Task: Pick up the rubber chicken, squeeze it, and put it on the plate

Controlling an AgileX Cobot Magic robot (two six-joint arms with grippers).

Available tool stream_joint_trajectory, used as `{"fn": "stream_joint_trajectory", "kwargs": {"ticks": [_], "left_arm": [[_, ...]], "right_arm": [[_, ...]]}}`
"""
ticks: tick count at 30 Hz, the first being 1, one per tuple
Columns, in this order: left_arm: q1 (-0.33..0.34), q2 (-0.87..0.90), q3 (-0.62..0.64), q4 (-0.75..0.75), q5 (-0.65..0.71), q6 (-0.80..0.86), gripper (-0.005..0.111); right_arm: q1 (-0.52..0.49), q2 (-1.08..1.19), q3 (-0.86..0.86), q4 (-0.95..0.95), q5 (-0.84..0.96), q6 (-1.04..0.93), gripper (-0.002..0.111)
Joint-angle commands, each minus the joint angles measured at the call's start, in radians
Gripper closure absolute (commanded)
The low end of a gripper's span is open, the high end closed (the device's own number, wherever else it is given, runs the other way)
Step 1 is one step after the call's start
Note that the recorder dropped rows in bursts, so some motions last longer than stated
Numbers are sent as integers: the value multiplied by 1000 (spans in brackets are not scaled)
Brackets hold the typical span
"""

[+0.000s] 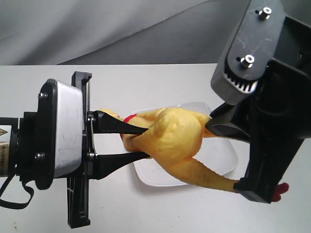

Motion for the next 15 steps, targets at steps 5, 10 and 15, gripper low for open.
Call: {"fn": "stream_joint_trajectory", "kwargs": {"ticks": [5, 10, 15], "left_arm": [[-5, -8, -4, 2, 8, 13, 103], [-5, -8, -4, 2, 8, -22, 62], [-5, -8, -4, -136, 10, -60, 14]], "right_arm": [[1, -9, 0, 19, -46, -9, 108], [1, -9, 0, 19, -46, -9, 108], [1, -9, 0, 19, -46, -10, 108]]}}
